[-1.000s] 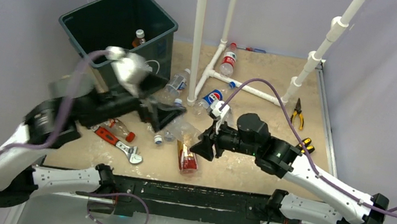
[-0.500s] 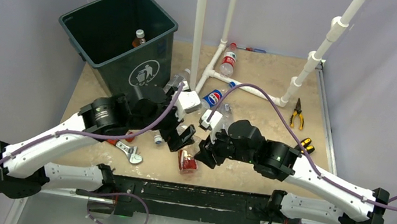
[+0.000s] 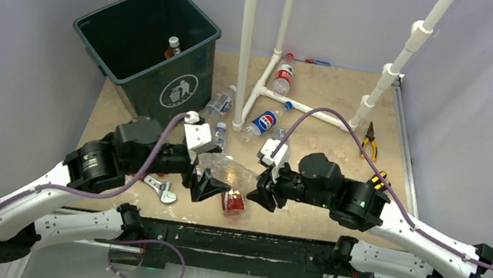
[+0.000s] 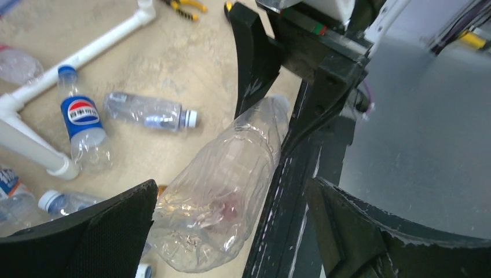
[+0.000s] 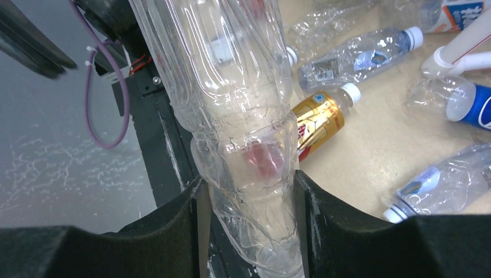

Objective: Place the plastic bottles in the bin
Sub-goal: Pick up the plastic bottle at the center of the board.

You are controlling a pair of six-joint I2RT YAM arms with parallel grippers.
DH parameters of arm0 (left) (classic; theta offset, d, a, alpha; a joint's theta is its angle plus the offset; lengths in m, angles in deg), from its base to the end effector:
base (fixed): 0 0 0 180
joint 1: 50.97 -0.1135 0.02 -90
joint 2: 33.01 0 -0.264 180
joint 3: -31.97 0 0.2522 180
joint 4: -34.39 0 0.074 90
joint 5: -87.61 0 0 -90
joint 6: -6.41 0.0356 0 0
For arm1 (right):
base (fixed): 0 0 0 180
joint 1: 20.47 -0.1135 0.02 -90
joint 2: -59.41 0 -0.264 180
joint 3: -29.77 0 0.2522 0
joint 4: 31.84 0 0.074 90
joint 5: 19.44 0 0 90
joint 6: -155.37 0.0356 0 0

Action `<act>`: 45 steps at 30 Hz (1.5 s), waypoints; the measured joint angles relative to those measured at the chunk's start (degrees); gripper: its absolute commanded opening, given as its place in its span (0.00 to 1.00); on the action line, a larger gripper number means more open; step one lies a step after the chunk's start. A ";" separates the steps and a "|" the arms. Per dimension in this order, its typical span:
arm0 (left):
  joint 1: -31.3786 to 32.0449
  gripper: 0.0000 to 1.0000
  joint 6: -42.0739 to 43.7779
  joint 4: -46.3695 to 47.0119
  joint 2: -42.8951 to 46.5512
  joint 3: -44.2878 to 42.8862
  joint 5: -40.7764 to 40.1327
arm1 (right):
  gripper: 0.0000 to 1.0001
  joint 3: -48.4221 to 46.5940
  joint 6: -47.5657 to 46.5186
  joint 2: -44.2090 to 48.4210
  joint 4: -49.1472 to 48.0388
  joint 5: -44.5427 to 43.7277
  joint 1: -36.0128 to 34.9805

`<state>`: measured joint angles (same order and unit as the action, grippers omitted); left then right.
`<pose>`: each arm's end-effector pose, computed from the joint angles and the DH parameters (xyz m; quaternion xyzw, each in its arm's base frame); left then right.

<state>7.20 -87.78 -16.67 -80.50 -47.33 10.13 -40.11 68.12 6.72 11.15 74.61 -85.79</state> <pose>0.0771 -0.1388 0.4052 0.4241 0.6936 -0.3740 0.4463 0.0810 0.1823 0.3503 -0.4557 0.7137 0.3220 0.4233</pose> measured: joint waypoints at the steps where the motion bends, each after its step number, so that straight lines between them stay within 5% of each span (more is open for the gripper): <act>1: 0.00 0.99 -0.61 1.55 1.38 0.74 0.09 | 0.29 0.02 -0.09 0.44 -0.31 0.20 -0.02; 15: 0.00 0.99 -14.40 28.57 13.55 12.94 -10.91 | 0.26 1.40 0.31 6.73 -7.04 -0.04 0.02; 28: 0.00 0.99 -23.34 44.06 12.20 20.33 -5.53 | 0.26 2.21 2.43 9.05 -15.10 1.22 0.09; 33: 0.00 0.84 -24.87 46.64 10.62 20.33 -3.74 | 0.26 2.21 3.15 7.56 -17.25 2.62 0.09; 43: -0.35 0.36 -25.18 47.95 8.70 20.33 -2.21 | 0.27 2.21 4.13 5.79 -17.44 4.04 0.13; 45: -0.35 0.26 -25.18 47.98 8.76 20.33 -2.21 | 0.41 2.21 4.24 5.79 -17.49 4.07 0.13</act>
<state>6.85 -112.96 31.31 -71.73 -27.00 7.92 -37.90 72.36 12.51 -6.33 78.68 -85.66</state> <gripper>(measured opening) 0.644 0.507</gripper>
